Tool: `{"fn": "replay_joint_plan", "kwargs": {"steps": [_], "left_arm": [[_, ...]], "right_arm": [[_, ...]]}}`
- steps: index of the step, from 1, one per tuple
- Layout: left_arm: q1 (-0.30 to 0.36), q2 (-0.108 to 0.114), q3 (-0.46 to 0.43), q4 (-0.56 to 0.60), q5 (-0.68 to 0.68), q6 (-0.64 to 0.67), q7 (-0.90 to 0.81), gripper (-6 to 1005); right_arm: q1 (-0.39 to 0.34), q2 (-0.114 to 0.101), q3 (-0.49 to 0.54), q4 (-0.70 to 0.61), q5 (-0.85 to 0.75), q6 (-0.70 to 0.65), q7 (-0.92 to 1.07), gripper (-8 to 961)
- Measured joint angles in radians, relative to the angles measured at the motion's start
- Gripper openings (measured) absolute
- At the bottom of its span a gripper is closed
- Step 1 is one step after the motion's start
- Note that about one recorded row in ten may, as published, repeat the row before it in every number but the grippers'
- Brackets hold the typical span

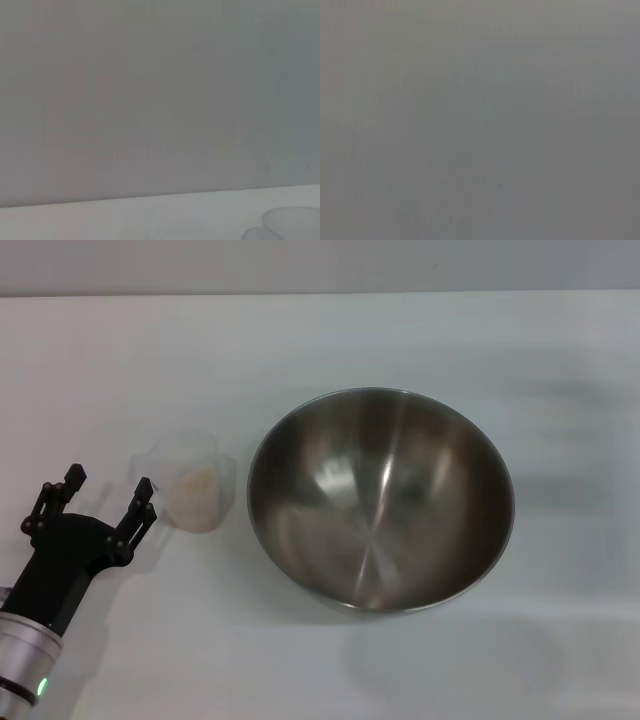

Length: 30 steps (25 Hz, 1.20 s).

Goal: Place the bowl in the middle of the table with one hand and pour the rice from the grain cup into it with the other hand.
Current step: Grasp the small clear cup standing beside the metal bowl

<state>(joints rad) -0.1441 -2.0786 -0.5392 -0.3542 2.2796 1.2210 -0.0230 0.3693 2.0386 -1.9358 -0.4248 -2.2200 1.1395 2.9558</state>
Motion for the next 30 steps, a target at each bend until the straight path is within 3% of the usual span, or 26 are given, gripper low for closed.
{"fn": "replay_joint_plan", "kwargs": {"steps": [30], "left_arm": [[-0.084,0.000,-0.055,0.019,0.000,-0.094,0.000,672]], "right_arm": [[0.004,0.000,0.000,-0.010,0.007,0.000,0.000,472]]}}
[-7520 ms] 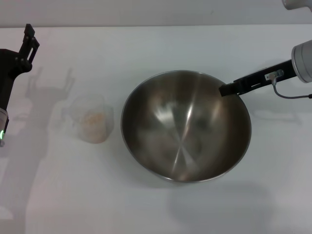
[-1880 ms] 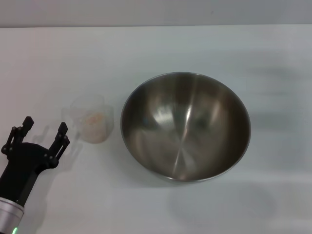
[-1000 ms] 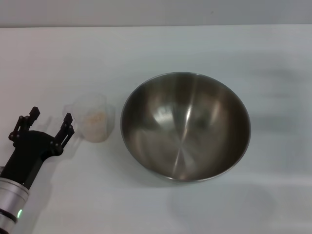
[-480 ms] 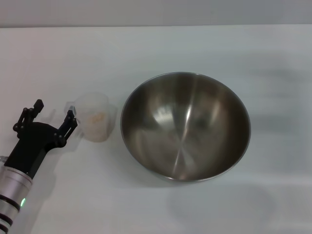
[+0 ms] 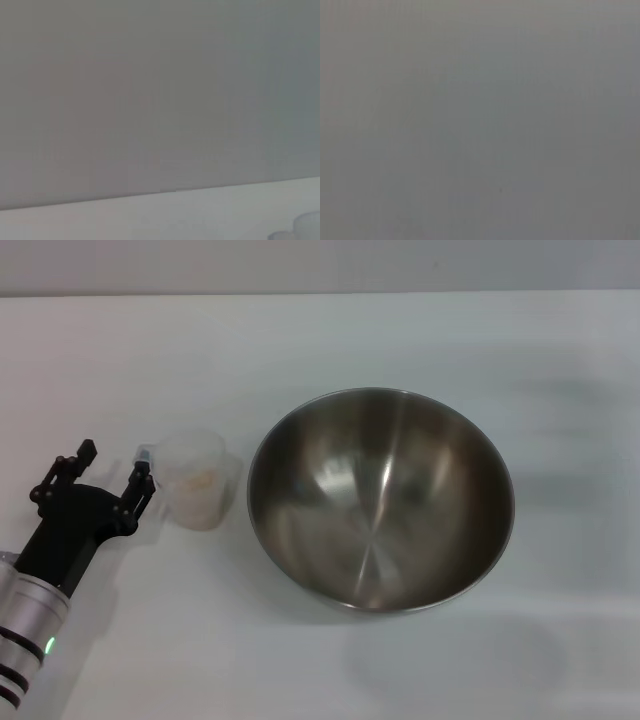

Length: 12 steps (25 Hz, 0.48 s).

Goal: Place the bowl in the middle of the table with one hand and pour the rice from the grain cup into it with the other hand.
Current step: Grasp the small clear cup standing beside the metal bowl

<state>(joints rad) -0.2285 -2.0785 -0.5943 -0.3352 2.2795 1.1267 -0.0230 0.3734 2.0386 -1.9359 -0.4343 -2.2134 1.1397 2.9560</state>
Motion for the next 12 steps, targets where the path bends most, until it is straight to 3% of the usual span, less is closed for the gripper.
{"fn": "replay_joint_plan", "kwargs": {"steps": [3,12], "left_arm": [[-0.004,0.000,0.000,0.000,0.000,-0.007,0.002,671],[-0.005,0.000,0.006,-0.010,0.000,-0.010,0.039,349]], "right_arm": [[0.002,0.000,0.000,-0.001,0.000,0.000,0.000,472],[0.004,0.000,0.000,-0.003,-0.005,0.000,0.000,472]]}}
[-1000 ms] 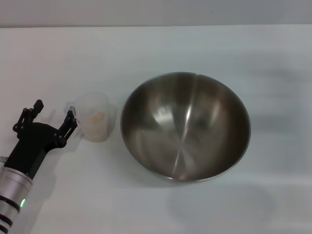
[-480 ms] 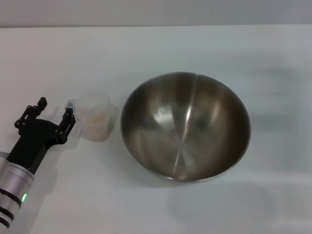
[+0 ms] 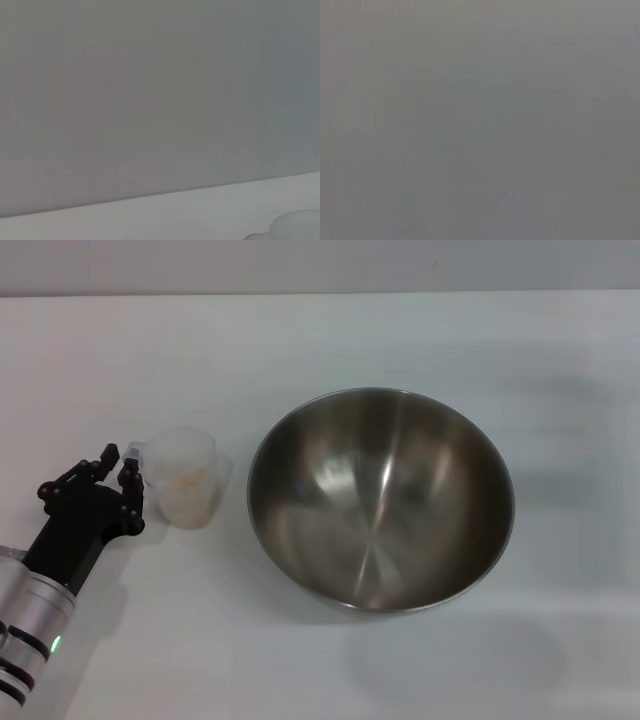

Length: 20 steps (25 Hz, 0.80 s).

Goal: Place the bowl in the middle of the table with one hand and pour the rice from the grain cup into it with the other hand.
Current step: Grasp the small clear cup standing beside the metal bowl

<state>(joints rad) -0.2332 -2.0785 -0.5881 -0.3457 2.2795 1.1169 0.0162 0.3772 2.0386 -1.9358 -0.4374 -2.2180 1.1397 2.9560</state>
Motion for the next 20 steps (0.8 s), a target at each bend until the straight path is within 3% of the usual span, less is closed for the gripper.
{"fn": "replay_joint_plan", "kwargs": {"steps": [8,16,20], "left_arm": [[-0.013,0.000,0.002,-0.003,0.000,-0.013,-0.005,93],[-0.016,0.000,-0.005,-0.016,0.000,0.009,-0.001,38],[-0.039,0.000,-0.013,-0.016,0.000,0.101,0.037,31]], "right_arm": [[0.000,0.000,0.000,-0.004,-0.001,0.000,0.000,473],[-0.007,0.000,0.000,-0.011,-0.002,0.000,0.000,473],[-0.008,0.000,0.000,-0.013,-0.002,0.004,0.000,473]]}}
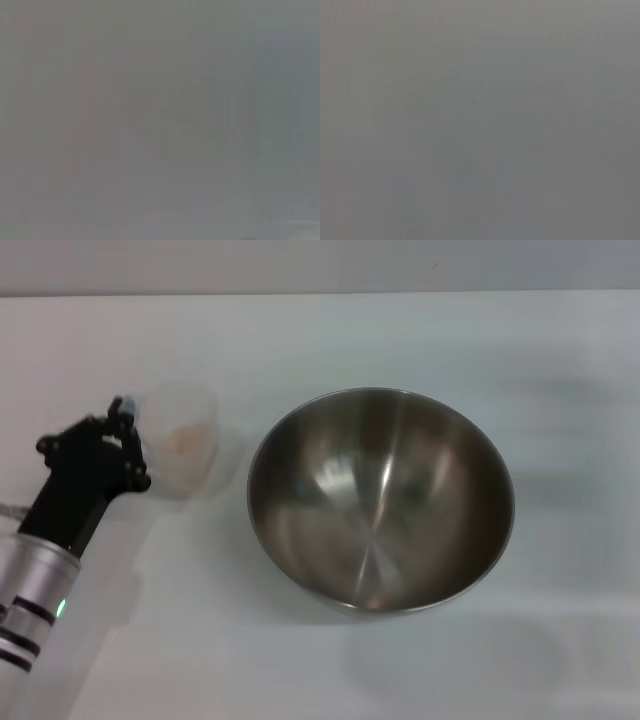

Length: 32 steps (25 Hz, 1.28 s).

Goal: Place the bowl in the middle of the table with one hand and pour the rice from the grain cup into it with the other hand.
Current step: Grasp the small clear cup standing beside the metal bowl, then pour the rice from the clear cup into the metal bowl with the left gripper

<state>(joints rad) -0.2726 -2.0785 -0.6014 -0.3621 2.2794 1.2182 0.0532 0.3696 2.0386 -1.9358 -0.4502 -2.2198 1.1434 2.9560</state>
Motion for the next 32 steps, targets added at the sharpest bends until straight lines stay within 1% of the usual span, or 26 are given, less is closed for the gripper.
{"fn": "replay_joint_plan", "kwargs": {"steps": [3,5,8,9,10,11,12,13,14,15,16,17,18,19,20,23,29,32], "left_arm": [[0.000,0.000,0.000,0.000,0.000,0.000,0.000,32],[-0.038,0.000,-0.001,-0.009,0.002,0.101,0.172,32],[-0.038,0.000,-0.001,-0.009,0.002,0.101,0.172,32],[-0.052,0.000,0.003,-0.019,0.005,0.140,0.255,32],[-0.079,-0.001,0.032,-0.039,0.009,0.200,0.473,30],[-0.079,-0.001,0.032,-0.039,0.009,0.200,0.473,29],[-0.092,-0.001,0.058,-0.051,0.010,0.210,0.600,27],[-0.092,-0.001,0.058,-0.051,0.010,0.210,0.600,27],[-0.102,-0.001,0.081,-0.063,0.009,0.213,0.715,27],[-0.113,-0.002,0.114,-0.079,0.010,0.214,0.884,27],[-0.121,-0.002,0.137,-0.088,0.010,0.213,1.007,27],[-0.125,-0.002,0.147,-0.091,0.010,0.211,1.058,27],[-0.125,-0.002,0.147,-0.091,0.010,0.211,1.058,28],[-0.130,-0.002,0.162,-0.093,0.010,0.208,1.129,28],[-0.137,-0.002,0.191,-0.094,0.010,0.198,1.297,28],[-0.140,-0.002,0.209,-0.091,0.016,0.192,1.433,28],[-0.127,-0.002,0.218,-0.077,0.106,0.188,1.729,27],[-0.124,-0.002,0.218,-0.077,0.130,0.188,1.788,28]], "right_arm": [[0.000,0.000,0.000,-0.001,0.000,0.012,0.000,473],[0.000,0.001,0.000,-0.001,0.000,0.018,0.000,473],[-0.001,0.002,-0.001,-0.001,0.000,0.026,0.000,473],[-0.001,0.002,-0.001,-0.001,0.000,0.027,0.000,473],[-0.001,0.002,-0.001,-0.001,0.000,0.027,0.000,473],[-0.001,0.002,-0.001,-0.001,0.000,0.027,0.000,473],[-0.001,0.002,0.000,-0.001,0.000,0.027,0.000,473],[-0.001,0.002,0.000,-0.001,0.000,0.027,0.000,473],[-0.001,0.002,0.000,-0.001,0.000,0.027,0.000,473],[-0.001,0.002,0.000,-0.001,0.000,0.027,0.000,473],[0.000,0.002,0.000,-0.002,0.000,0.027,0.000,473],[0.001,0.002,0.000,-0.002,0.000,0.027,0.000,473],[0.002,0.002,0.000,-0.002,0.000,0.027,0.000,473],[0.003,0.002,0.000,-0.002,0.000,0.027,0.000,473],[0.004,0.002,0.000,-0.002,0.000,0.027,0.000,473],[0.006,0.001,0.000,-0.002,0.000,0.027,0.000,473],[0.006,-0.003,0.000,-0.002,0.000,0.026,0.000,473],[0.008,-0.008,0.001,-0.002,0.000,0.025,0.000,473]]}}
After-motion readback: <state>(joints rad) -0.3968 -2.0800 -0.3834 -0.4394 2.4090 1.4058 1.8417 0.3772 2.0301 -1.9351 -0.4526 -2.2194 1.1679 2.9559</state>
